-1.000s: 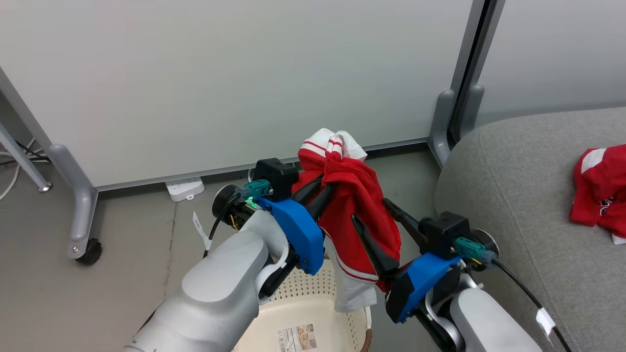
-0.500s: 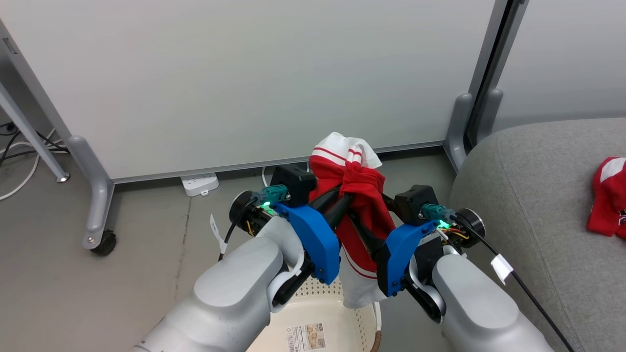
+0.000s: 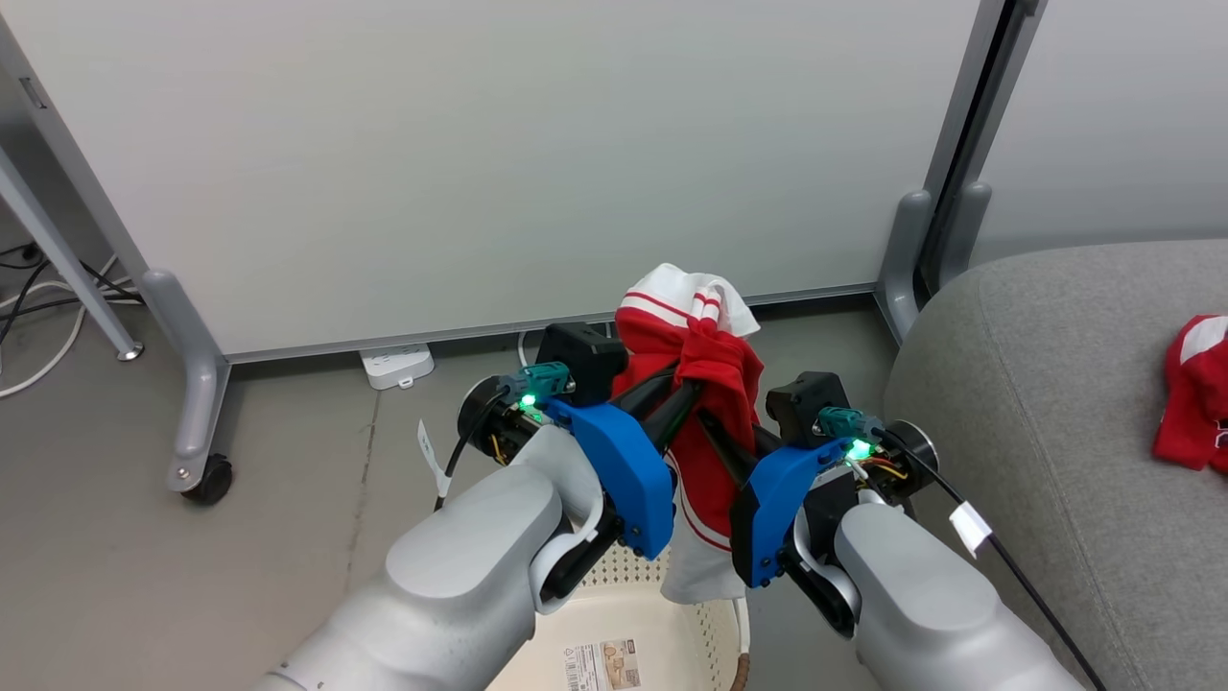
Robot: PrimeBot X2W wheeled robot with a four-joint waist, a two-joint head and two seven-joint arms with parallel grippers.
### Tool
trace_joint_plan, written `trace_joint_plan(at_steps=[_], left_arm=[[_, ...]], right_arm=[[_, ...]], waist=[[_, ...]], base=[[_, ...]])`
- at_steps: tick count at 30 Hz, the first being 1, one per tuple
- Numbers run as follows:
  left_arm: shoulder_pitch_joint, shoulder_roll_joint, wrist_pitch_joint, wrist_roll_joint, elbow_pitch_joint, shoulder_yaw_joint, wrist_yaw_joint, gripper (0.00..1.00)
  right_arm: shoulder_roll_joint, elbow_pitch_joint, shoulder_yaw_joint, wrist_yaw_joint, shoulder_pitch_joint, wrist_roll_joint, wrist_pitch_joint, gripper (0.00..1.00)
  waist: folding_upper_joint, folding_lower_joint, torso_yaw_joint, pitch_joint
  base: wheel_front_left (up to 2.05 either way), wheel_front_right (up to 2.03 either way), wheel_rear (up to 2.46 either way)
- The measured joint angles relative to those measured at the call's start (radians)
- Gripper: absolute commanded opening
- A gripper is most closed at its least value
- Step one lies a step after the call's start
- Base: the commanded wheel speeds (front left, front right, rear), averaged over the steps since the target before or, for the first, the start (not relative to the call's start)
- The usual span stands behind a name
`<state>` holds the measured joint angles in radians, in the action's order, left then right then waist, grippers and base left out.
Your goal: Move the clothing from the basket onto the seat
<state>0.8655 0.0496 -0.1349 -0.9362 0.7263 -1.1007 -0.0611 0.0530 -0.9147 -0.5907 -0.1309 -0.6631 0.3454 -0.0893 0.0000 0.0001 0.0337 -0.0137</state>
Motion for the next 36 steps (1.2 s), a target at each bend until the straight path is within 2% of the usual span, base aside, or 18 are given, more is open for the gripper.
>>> trace_joint_plan(at_steps=[34, 35, 36], left_arm=[[0.026, 0.000, -0.044, -0.047, 0.065, -0.071, 0.015, 0.00], [0.027, 0.000, -0.046, -0.048, 0.066, -0.072, 0.015, 0.09], [0.028, 0.000, -0.051, -0.048, 0.066, -0.073, 0.015, 0.32]], right_arm=[[-0.001, -0.100, -0.158, 0.000, -0.061, 0.173, -0.070, 0.00], [-0.001, -0.103, -0.161, 0.000, -0.065, 0.176, -0.072, 0.00], [-0.001, -0.107, -0.164, 0.000, -0.067, 0.176, -0.075, 0.00]], waist=[[0.0000, 0.0000, -0.031, 0.003], [0.0000, 0.0000, -0.031, 0.003], [0.0000, 0.0000, -0.030, 0.003]], base=[[0.00, 0.00, 0.00], [0.00, 0.00, 0.00], [0.00, 0.00, 0.00]])
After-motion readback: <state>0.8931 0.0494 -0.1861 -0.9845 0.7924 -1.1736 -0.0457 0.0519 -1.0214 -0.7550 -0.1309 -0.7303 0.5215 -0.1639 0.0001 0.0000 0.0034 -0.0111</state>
